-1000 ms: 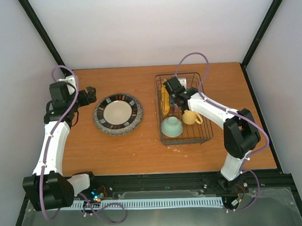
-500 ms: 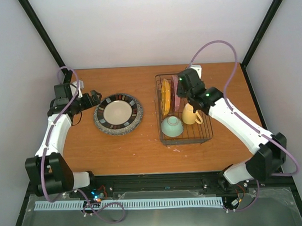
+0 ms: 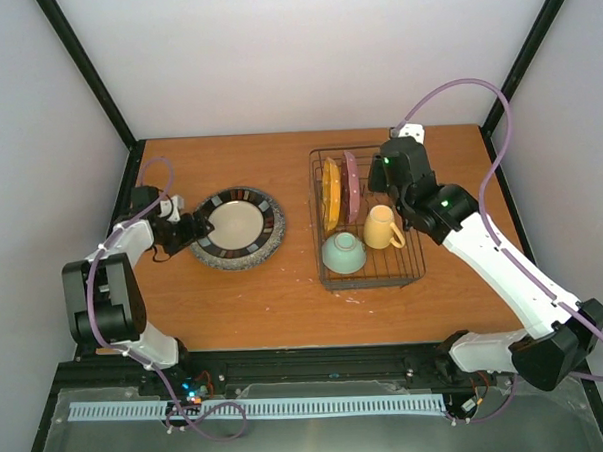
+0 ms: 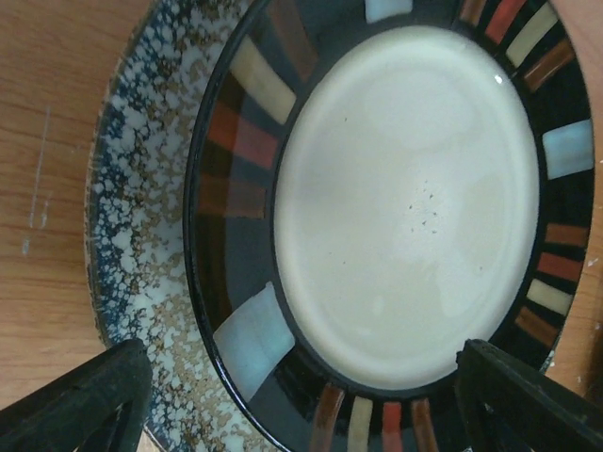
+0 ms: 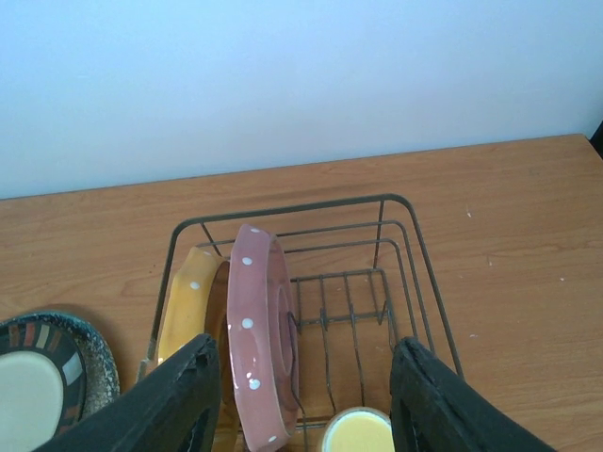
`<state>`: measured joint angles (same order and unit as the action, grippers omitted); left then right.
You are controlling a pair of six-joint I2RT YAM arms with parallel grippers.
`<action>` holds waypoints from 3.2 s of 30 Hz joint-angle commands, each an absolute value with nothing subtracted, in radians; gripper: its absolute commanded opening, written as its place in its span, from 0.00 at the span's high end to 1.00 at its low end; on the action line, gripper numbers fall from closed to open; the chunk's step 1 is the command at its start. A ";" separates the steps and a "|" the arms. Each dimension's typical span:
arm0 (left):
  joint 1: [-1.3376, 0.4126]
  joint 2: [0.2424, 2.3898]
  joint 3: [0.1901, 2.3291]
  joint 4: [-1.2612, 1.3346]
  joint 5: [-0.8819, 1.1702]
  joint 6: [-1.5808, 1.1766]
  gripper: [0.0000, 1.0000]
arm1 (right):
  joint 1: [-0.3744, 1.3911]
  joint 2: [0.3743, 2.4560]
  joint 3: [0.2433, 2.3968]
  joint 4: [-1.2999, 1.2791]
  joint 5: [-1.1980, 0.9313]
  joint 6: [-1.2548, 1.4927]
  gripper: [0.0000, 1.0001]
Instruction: Load the mixed dishes into the dish rack
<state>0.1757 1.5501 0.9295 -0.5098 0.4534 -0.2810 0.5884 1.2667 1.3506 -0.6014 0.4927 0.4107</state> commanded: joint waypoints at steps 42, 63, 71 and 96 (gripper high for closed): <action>0.182 1.577 0.856 -0.190 0.902 -0.318 0.99 | 0.572 1.216 1.277 -0.522 0.379 0.397 0.51; 0.186 1.407 0.968 -0.072 1.290 -0.433 0.99 | 0.461 1.441 1.262 -0.312 -0.522 0.423 0.29; 0.186 1.349 1.128 -0.132 1.346 -0.473 0.99 | 0.453 1.550 1.322 -0.259 -0.714 0.456 0.25; 0.186 1.370 1.257 -0.169 1.321 -0.469 0.99 | 0.399 1.432 1.230 -0.184 -0.742 0.488 0.23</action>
